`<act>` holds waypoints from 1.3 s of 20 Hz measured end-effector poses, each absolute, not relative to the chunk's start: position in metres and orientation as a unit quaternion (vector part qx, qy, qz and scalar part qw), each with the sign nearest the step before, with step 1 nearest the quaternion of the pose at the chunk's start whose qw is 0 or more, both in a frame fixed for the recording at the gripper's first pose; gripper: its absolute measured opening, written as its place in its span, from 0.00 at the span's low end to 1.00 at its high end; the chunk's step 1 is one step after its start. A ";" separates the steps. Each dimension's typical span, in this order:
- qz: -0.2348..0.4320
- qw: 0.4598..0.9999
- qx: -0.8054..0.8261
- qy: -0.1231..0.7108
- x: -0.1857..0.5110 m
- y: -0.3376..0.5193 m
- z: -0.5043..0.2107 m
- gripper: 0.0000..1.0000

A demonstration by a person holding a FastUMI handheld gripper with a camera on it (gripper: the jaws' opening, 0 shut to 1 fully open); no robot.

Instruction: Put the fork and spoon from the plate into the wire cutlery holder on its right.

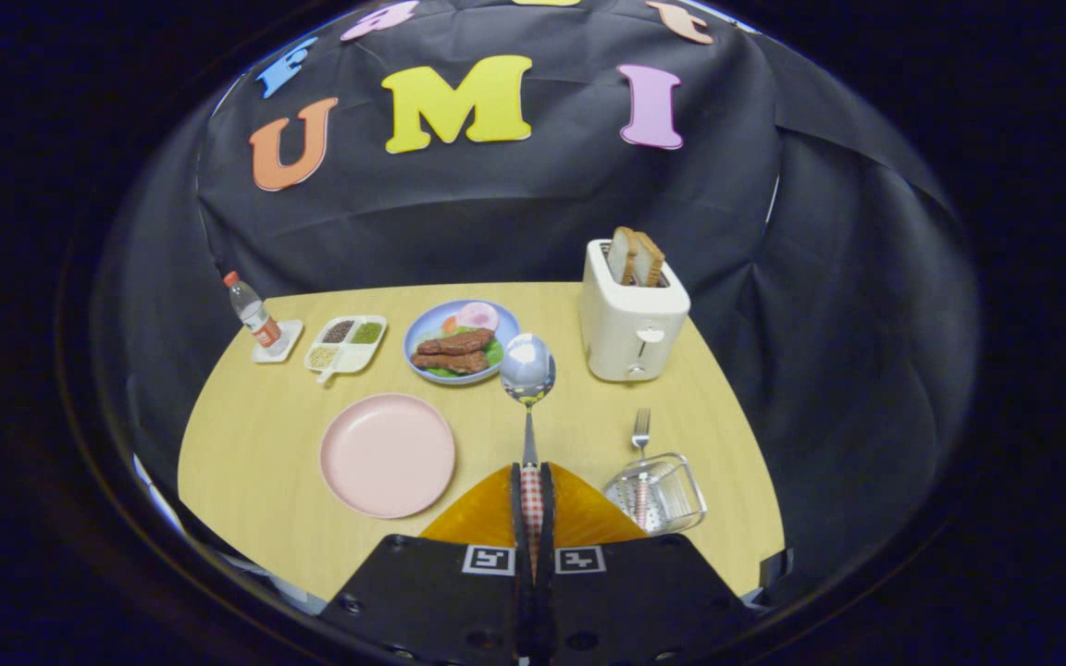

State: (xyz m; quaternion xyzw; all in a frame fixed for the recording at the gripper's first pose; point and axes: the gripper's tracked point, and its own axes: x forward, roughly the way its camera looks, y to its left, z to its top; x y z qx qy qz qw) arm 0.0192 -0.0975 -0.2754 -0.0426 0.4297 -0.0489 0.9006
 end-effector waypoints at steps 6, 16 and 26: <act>-0.059 0.874 -0.064 0.477 0.005 -0.163 -0.266 0.01; -0.024 0.774 -0.091 0.626 -0.031 -0.221 -0.298 0.02; 0.000 0.660 -0.092 0.745 -0.035 -0.225 -0.329 0.02</act>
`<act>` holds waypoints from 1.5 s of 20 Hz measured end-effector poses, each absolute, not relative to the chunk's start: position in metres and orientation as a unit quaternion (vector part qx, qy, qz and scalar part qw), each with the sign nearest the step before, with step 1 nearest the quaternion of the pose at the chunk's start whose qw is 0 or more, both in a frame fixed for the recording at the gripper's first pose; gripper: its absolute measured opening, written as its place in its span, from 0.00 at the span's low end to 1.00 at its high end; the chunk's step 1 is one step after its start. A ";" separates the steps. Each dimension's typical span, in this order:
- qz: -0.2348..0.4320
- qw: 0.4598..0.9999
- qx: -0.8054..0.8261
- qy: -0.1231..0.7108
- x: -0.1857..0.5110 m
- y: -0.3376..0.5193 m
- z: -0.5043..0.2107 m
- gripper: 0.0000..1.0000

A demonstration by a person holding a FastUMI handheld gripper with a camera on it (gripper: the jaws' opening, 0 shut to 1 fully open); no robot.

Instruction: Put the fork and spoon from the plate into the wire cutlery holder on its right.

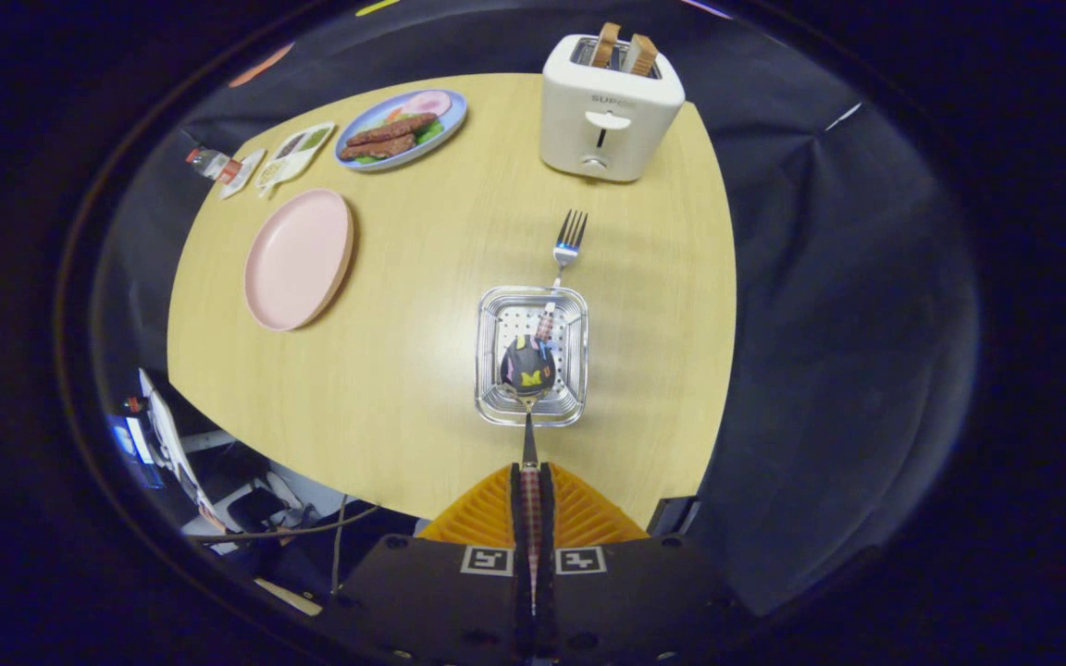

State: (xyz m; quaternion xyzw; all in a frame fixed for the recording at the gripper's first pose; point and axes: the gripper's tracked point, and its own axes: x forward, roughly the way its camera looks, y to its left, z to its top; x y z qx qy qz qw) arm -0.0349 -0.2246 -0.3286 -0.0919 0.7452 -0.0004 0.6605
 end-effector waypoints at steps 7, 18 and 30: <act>-0.002 0.623 -0.110 0.775 -0.014 -0.220 -0.351 0.02; -0.004 0.651 -0.119 0.750 0.005 -0.199 -0.360 0.13; -0.013 0.796 -0.122 0.592 0.035 -0.156 -0.313 0.68</act>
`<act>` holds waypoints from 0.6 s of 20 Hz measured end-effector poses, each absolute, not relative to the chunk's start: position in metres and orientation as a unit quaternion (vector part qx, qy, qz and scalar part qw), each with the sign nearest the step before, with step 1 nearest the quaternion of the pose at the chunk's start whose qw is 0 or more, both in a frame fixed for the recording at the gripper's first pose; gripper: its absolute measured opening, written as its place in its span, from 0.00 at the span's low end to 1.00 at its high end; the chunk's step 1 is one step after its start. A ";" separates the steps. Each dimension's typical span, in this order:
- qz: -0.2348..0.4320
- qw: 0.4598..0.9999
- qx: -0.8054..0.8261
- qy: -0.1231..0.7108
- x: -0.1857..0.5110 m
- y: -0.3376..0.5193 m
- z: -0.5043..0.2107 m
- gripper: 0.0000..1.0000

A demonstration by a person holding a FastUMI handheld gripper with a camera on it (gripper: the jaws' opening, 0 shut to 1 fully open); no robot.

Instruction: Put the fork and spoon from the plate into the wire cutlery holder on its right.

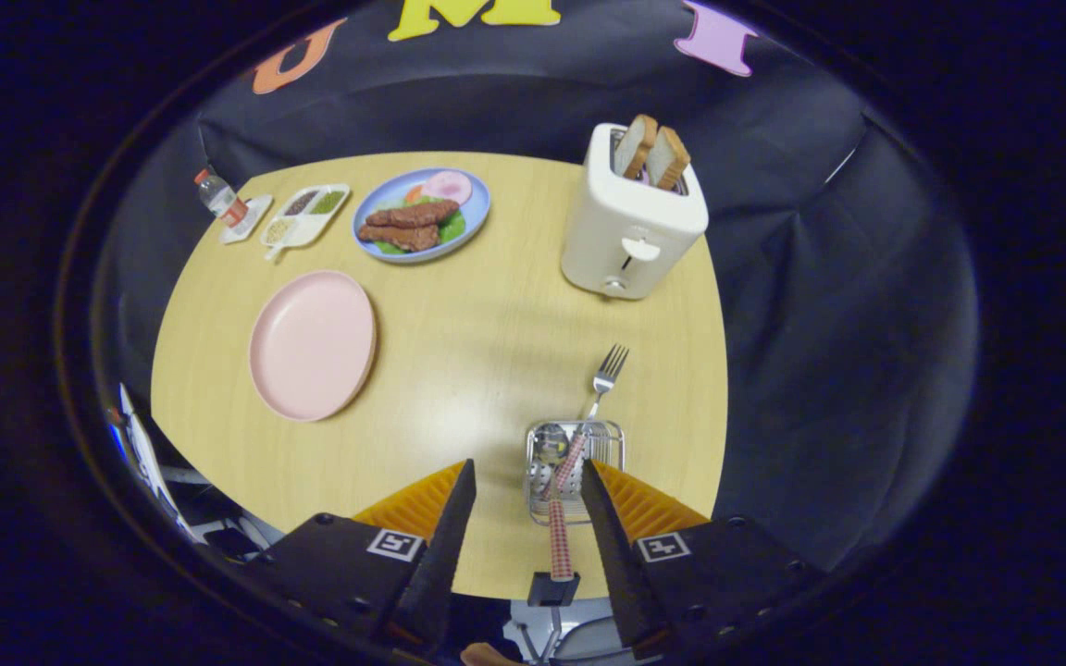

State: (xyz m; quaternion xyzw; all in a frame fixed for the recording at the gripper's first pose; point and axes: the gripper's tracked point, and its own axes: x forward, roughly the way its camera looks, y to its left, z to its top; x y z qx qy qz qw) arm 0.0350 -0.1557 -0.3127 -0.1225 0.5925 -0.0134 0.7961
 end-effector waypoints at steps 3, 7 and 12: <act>-0.023 0.829 -0.079 0.553 0.038 -0.131 -0.294 0.77; -0.038 0.874 -0.066 0.481 0.044 -0.110 -0.264 0.93; -0.045 0.922 -0.084 0.375 0.039 -0.068 -0.210 0.97</act>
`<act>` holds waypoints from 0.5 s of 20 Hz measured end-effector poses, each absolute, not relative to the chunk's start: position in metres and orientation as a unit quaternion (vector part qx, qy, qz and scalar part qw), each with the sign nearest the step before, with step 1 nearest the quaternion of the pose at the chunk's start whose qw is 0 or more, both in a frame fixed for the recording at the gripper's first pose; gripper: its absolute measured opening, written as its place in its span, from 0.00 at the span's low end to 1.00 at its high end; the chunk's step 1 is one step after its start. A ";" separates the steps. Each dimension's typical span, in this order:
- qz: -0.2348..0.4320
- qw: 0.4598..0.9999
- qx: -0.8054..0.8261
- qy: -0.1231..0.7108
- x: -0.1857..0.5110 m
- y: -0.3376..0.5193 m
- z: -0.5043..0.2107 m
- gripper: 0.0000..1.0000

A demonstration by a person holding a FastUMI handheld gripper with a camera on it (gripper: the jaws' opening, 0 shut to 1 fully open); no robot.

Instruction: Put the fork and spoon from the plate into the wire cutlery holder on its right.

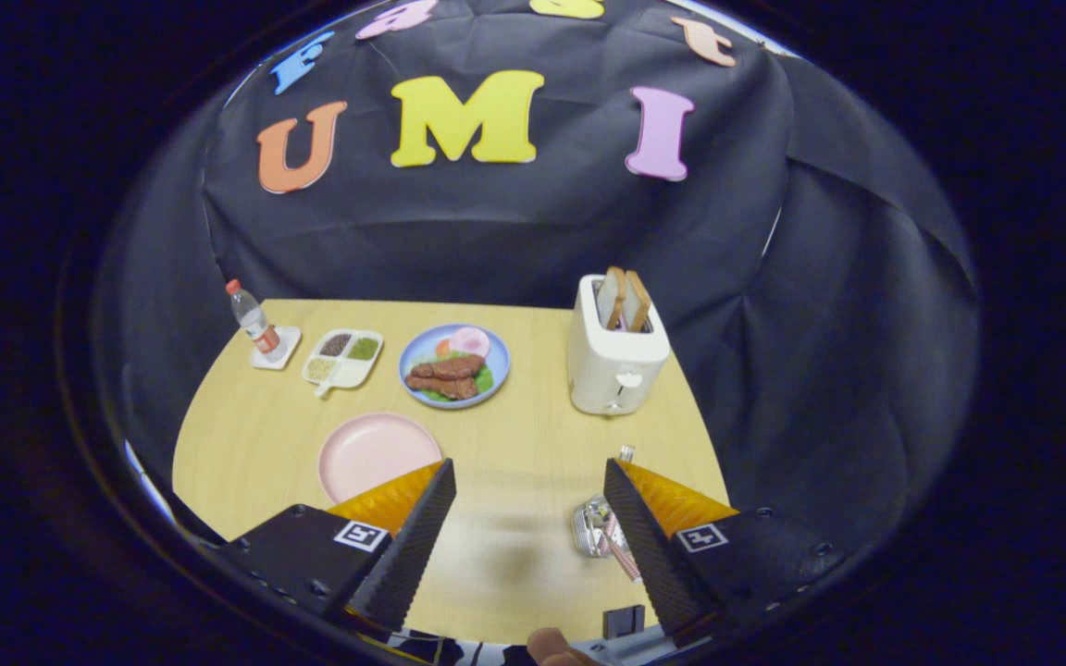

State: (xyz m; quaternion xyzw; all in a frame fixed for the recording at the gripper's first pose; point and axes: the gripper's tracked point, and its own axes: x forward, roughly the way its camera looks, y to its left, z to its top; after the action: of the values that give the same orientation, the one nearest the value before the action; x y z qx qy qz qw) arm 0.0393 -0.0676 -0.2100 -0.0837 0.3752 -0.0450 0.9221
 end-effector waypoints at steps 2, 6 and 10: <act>-0.044 0.938 -0.080 0.333 0.032 -0.044 -0.185 0.96; -0.048 0.962 -0.052 0.263 0.015 -0.010 -0.138 0.96; -0.035 0.983 -0.024 0.180 -0.001 0.023 -0.094 0.96</act>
State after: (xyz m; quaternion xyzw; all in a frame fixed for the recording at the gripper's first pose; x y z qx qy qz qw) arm -0.0010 0.0228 -0.0935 -0.0240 0.1799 -0.0349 0.9828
